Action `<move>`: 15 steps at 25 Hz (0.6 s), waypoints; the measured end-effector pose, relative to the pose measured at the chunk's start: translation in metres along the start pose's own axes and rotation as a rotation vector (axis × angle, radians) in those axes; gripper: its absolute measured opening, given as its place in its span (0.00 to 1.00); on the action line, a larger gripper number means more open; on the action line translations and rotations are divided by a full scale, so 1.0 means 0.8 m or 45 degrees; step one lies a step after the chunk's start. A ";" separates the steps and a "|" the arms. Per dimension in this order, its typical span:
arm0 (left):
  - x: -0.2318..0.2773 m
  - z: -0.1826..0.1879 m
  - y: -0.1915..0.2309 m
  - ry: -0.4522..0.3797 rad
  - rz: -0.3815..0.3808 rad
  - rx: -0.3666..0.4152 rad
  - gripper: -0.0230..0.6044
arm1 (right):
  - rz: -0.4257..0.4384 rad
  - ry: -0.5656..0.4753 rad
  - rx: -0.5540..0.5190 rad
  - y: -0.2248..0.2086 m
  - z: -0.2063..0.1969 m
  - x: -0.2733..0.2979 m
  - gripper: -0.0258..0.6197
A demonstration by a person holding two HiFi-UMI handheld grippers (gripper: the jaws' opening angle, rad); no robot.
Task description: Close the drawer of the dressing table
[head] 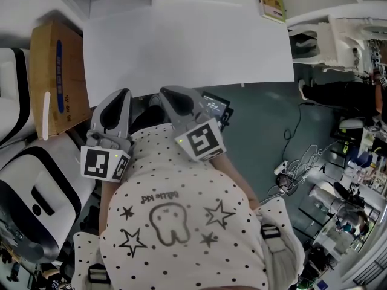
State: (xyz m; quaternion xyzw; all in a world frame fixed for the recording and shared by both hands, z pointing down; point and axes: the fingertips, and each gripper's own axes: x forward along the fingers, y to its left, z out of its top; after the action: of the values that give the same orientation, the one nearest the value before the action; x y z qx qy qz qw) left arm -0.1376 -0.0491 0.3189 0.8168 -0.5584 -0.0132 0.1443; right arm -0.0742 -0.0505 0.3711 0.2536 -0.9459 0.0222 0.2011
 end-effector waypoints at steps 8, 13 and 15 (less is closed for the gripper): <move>0.005 -0.002 0.001 -0.033 0.028 -0.068 0.04 | -0.025 0.013 -0.038 -0.010 -0.014 -0.013 0.04; -0.002 -0.006 0.004 -0.045 0.047 -0.076 0.04 | -0.024 0.004 -0.023 -0.011 -0.015 -0.011 0.04; 0.002 -0.007 -0.005 -0.036 0.068 -0.079 0.04 | -0.006 0.015 -0.037 -0.016 -0.016 -0.020 0.04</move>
State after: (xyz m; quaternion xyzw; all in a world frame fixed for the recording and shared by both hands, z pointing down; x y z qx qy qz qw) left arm -0.1322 -0.0482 0.3239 0.7964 -0.5815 -0.0383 0.1619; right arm -0.0510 -0.0524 0.3757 0.2527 -0.9443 0.0094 0.2105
